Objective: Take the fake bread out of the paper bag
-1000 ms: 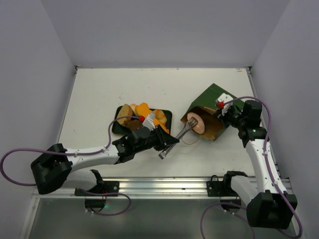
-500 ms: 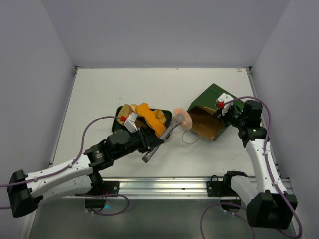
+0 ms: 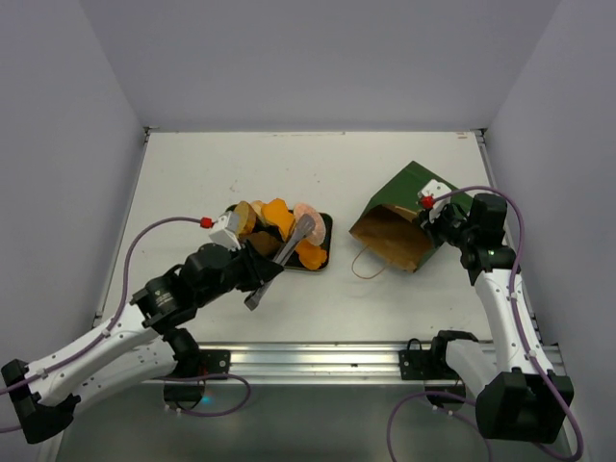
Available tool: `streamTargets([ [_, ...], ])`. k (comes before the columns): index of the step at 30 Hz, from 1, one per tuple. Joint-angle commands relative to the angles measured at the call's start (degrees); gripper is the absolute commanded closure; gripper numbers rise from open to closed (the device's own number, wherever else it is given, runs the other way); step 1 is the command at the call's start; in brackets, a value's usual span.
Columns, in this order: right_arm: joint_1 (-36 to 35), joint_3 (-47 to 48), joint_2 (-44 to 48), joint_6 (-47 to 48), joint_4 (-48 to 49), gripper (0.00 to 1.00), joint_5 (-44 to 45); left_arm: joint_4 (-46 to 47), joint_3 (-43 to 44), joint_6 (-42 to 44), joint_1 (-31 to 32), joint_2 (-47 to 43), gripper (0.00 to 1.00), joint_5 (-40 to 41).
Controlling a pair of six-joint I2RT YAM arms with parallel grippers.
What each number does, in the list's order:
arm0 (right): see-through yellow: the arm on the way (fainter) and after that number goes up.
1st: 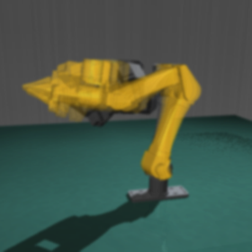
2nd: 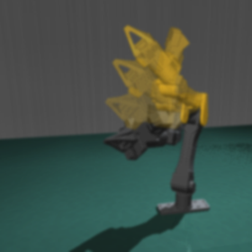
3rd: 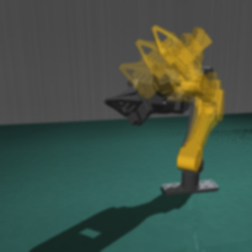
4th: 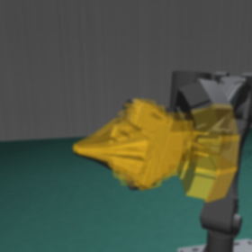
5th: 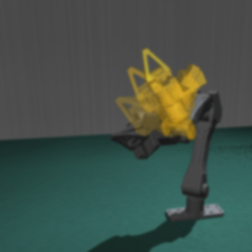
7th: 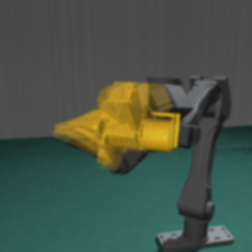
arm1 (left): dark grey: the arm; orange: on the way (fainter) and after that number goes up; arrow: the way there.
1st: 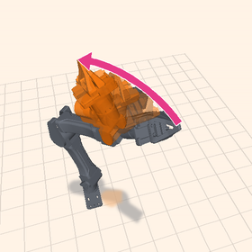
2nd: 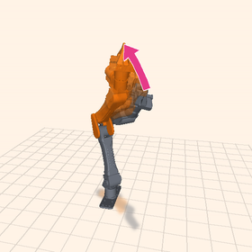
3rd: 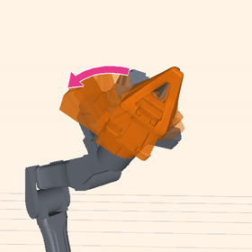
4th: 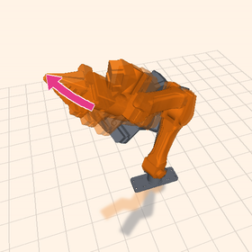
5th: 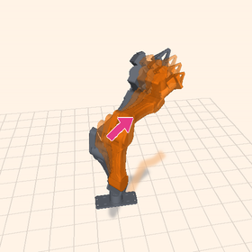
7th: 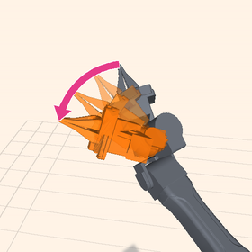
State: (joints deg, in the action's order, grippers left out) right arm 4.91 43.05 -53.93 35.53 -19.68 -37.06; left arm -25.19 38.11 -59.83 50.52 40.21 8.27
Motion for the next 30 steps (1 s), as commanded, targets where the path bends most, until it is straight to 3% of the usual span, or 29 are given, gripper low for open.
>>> streamTargets([
  [1, 0.28, 0.02, 0.93, -0.46, 1.75, 1.0, -1.17, -6.79, 5.22, 6.03, -0.51, -2.94, 1.0, 1.75],
  [11, 0.28, 0.02, 0.93, -0.37, 1.75, 1.0, -1.52, -22.7, 8.39, 7.63, -0.51, -8.56, 1.0, 3.41],
  [30, 0.28, -0.07, 1.11, -0.29, 1.66, 1.0, -1.44, -19.72, 4.08, 6.92, -0.51, -6.45, 1.0, 6.32],
])
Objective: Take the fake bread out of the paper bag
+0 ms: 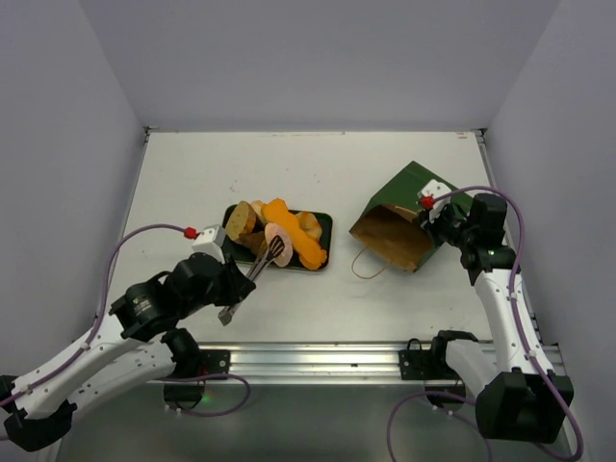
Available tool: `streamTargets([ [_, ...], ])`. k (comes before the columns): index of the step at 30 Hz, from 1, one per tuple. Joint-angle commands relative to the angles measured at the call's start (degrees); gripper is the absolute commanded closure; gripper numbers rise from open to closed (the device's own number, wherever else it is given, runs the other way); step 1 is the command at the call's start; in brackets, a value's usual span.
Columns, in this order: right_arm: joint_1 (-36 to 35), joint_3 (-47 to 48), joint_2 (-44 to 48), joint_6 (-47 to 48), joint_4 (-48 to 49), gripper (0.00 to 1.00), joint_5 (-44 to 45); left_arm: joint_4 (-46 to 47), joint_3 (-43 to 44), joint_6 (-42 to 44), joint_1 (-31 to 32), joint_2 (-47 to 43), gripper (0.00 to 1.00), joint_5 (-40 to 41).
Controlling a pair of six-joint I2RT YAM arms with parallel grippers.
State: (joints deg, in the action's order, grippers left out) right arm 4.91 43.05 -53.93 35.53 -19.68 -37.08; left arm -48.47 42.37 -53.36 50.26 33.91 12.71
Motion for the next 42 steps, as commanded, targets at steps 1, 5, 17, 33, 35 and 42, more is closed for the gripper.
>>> streamTargets([
  [1, 0.28, -0.07, 1.02, -0.28, 1.75, 1.0, -1.5, 3.47, -0.36, 0.11, -0.25, -0.25, 1.0, 1.97],
  [5, 0.28, -0.07, 1.02, -0.2, 1.75, 1.0, -1.59, 4.26, -1.15, -0.07, -0.34, -0.43, 1.0, 2.23],
  [17, 0.28, -0.07, 0.93, -0.02, 1.66, 1.0, -1.59, 7.6, -2.99, 0.19, -0.87, 1.42, 1.0, 2.76],
  [33, 0.28, -0.16, 1.02, 0.07, 1.58, 1.0, -1.77, 10.41, -5.1, 0.63, -1.92, 3.44, 0.98, 1.79],
  [35, 0.28, -0.16, 0.93, 0.07, 1.58, 1.0, -1.77, 10.41, -5.54, 0.37, -2.01, 3.18, 0.96, 1.79],
  [42, 0.28, -0.16, 0.85, 0.15, 1.58, 1.0, -2.03, 9.45, -5.81, -0.16, -2.1, 2.13, 0.86, 1.79],
])
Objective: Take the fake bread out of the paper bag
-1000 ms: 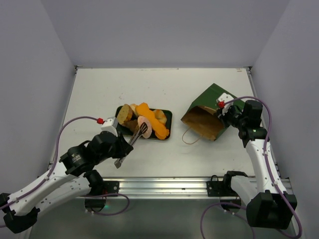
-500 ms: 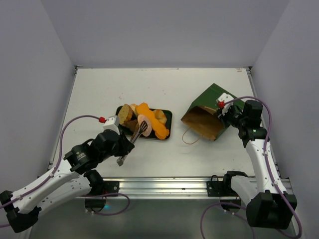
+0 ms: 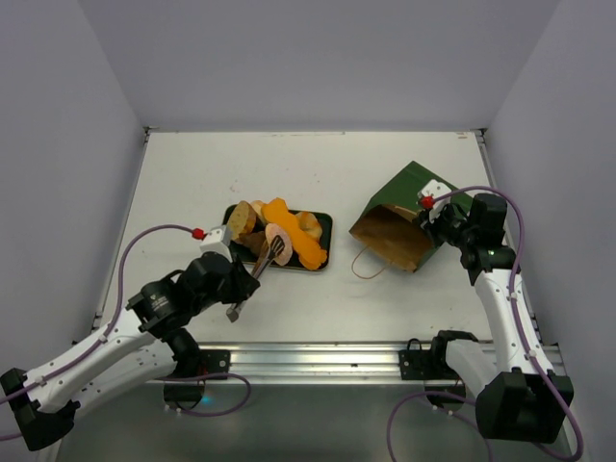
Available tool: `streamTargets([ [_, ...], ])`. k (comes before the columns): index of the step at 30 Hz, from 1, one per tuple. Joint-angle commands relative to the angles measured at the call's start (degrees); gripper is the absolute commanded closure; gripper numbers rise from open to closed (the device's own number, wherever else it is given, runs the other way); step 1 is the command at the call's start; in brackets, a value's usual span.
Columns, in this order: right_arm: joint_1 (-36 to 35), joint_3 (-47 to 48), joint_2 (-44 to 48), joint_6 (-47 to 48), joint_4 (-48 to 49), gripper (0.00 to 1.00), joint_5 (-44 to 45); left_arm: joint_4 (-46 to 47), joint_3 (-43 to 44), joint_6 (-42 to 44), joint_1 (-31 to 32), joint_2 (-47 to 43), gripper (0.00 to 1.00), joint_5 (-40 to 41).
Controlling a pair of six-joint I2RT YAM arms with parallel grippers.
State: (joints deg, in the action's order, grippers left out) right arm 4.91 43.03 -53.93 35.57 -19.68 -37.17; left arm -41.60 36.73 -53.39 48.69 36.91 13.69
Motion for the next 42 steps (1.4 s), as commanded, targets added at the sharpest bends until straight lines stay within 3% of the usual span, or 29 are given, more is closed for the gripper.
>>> streamTargets([
  [1, 0.28, -0.13, 0.85, 0.11, 1.58, 1.0, -1.86, 2.49, -0.17, -0.23, -0.52, -1.04, 0.85, 0.9],
  [8, 0.37, -0.22, 0.93, 0.2, 1.49, 1.0, -2.03, 1.35, 0.53, -1.1, -0.52, -1.4, 0.66, 0.9],
  [13, 0.28, -0.22, 0.85, 0.2, 1.49, 1.0, -2.03, 0.74, 0.62, -1.63, -0.52, -1.75, 0.59, 1.16],
  [42, 0.28, -0.13, 0.93, 0.46, 1.31, 1.0, -2.3, -1.81, 1.41, -2.51, -0.52, -2.72, 0.47, 2.74],
])
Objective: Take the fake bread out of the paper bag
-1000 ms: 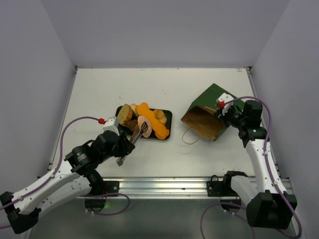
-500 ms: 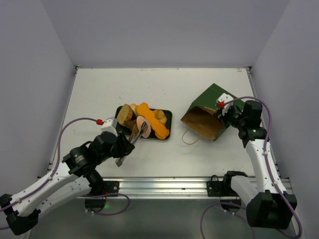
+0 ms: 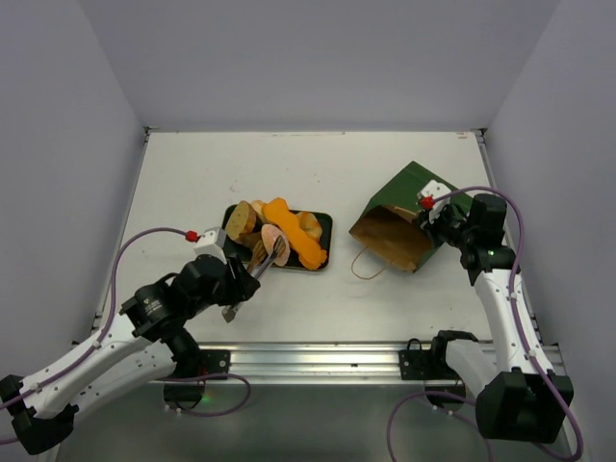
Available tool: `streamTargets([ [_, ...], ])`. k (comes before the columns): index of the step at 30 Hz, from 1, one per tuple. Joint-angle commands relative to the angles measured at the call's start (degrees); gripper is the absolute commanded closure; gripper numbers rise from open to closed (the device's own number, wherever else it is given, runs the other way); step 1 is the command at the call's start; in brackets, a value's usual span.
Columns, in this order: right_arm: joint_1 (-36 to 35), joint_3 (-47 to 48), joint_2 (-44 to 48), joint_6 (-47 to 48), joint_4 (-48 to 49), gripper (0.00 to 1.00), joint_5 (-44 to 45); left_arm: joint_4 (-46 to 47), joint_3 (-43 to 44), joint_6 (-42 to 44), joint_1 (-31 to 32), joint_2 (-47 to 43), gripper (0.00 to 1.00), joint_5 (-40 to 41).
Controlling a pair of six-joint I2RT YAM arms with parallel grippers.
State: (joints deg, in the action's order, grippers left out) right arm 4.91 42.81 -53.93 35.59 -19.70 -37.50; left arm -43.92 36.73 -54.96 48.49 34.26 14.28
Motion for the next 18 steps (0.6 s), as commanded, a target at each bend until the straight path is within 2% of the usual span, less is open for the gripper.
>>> streamTargets([
  [1, 0.28, 0.08, 0.85, 0.35, 1.33, 1.0, -2.05, 0.5, 1.59, -1.03, -0.33, -0.07, 0.47, 2.24],
  [18, 0.37, 0.17, 0.85, 0.35, 1.16, 1.0, -2.14, -3.1, 4.05, -1.64, -0.33, -1.04, 0.44, 4.0],
])
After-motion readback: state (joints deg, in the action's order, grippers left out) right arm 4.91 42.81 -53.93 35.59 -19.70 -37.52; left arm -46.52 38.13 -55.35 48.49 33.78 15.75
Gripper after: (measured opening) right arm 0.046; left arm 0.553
